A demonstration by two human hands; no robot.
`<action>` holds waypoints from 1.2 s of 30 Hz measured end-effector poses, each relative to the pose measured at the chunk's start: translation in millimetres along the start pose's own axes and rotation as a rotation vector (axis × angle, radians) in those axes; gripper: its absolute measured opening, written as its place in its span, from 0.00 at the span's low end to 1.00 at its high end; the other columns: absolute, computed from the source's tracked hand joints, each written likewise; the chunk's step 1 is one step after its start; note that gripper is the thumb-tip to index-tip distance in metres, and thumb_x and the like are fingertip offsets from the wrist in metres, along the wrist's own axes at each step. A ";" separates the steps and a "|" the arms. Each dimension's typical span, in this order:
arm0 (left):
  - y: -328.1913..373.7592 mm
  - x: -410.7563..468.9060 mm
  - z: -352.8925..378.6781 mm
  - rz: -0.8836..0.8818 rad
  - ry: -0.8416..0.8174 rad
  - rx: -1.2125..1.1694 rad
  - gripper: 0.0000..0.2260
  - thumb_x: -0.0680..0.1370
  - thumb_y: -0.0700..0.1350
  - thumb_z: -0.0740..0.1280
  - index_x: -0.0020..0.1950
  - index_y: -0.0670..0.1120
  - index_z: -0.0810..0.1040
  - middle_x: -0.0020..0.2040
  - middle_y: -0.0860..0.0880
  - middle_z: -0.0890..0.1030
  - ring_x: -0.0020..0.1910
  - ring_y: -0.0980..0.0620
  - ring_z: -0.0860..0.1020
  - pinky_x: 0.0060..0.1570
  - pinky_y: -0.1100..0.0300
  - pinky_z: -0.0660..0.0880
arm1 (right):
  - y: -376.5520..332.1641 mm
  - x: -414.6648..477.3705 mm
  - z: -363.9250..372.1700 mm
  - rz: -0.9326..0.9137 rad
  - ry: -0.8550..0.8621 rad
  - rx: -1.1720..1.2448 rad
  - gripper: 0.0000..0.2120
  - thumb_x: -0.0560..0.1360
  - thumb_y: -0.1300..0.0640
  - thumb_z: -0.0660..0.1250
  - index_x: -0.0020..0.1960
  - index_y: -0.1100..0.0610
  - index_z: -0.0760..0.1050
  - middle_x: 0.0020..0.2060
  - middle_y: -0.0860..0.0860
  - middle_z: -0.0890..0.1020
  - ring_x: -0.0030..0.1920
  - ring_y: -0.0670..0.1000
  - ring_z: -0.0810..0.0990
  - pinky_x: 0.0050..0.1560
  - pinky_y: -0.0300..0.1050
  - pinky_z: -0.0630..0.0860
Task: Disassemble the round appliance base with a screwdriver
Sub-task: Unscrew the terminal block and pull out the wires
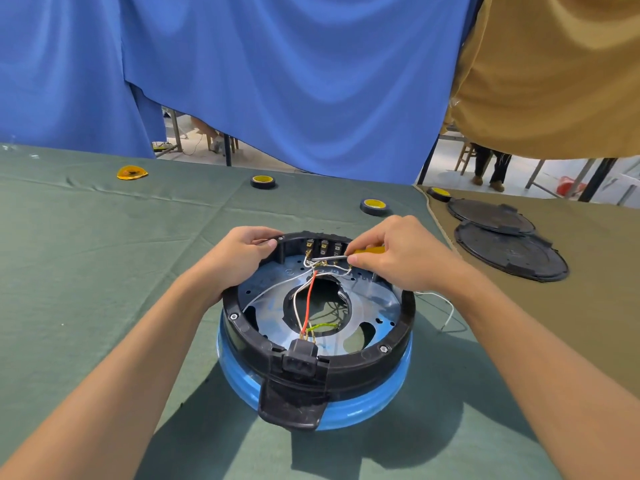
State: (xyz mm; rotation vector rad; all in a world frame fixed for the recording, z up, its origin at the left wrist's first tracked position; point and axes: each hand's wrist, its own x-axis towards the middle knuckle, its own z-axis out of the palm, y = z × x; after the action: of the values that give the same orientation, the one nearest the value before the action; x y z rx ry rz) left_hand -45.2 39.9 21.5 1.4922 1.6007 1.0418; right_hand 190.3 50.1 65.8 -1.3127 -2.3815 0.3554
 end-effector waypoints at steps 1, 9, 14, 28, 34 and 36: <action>0.5 -0.5 0.0 0.004 0.003 0.009 0.12 0.83 0.40 0.60 0.63 0.47 0.79 0.56 0.48 0.82 0.57 0.49 0.79 0.65 0.49 0.72 | -1.8 -0.2 -0.3 0.002 -0.014 -0.001 0.06 0.75 0.54 0.69 0.48 0.50 0.85 0.41 0.44 0.85 0.41 0.41 0.79 0.38 0.33 0.74; -3.0 2.6 0.8 0.066 0.011 0.082 0.12 0.83 0.41 0.60 0.64 0.46 0.78 0.56 0.48 0.82 0.57 0.51 0.79 0.63 0.55 0.72 | -6.8 -4.3 -18.3 -0.002 -0.093 0.171 0.04 0.74 0.54 0.71 0.45 0.48 0.85 0.32 0.45 0.84 0.34 0.40 0.79 0.33 0.31 0.72; -6.1 5.5 1.3 0.131 0.077 0.202 0.12 0.81 0.43 0.63 0.64 0.47 0.76 0.59 0.49 0.80 0.61 0.48 0.77 0.64 0.51 0.71 | -1.8 -0.5 -12.8 0.043 0.081 0.049 0.04 0.74 0.51 0.70 0.43 0.46 0.83 0.31 0.45 0.81 0.36 0.40 0.74 0.33 0.27 0.64; 20.6 -7.3 6.0 0.482 -0.071 1.191 0.11 0.79 0.52 0.60 0.47 0.52 0.82 0.44 0.54 0.80 0.52 0.51 0.67 0.55 0.55 0.57 | -2.8 -10.2 1.9 0.056 0.268 0.041 0.08 0.77 0.49 0.65 0.51 0.49 0.82 0.37 0.38 0.77 0.41 0.43 0.75 0.37 0.26 0.64; 21.6 -12.0 0.5 0.384 -0.176 1.146 0.09 0.77 0.58 0.66 0.41 0.55 0.80 0.48 0.56 0.80 0.56 0.53 0.66 0.60 0.54 0.55 | -5.6 -16.8 6.7 0.076 0.281 0.126 0.11 0.80 0.51 0.62 0.58 0.52 0.79 0.47 0.45 0.79 0.51 0.49 0.74 0.47 0.40 0.66; 24.3 -14.9 0.8 0.391 -0.159 1.111 0.08 0.77 0.54 0.66 0.40 0.53 0.79 0.47 0.56 0.81 0.55 0.53 0.70 0.59 0.55 0.55 | -7.1 -16.4 9.7 0.077 0.232 0.118 0.14 0.81 0.53 0.59 0.65 0.53 0.74 0.52 0.48 0.77 0.50 0.47 0.71 0.46 0.37 0.62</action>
State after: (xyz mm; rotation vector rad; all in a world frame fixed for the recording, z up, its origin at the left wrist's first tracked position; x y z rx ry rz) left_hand -32.8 25.5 42.7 2.5948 1.9019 0.1011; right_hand 188.4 32.0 56.5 -1.3173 -2.0923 0.3399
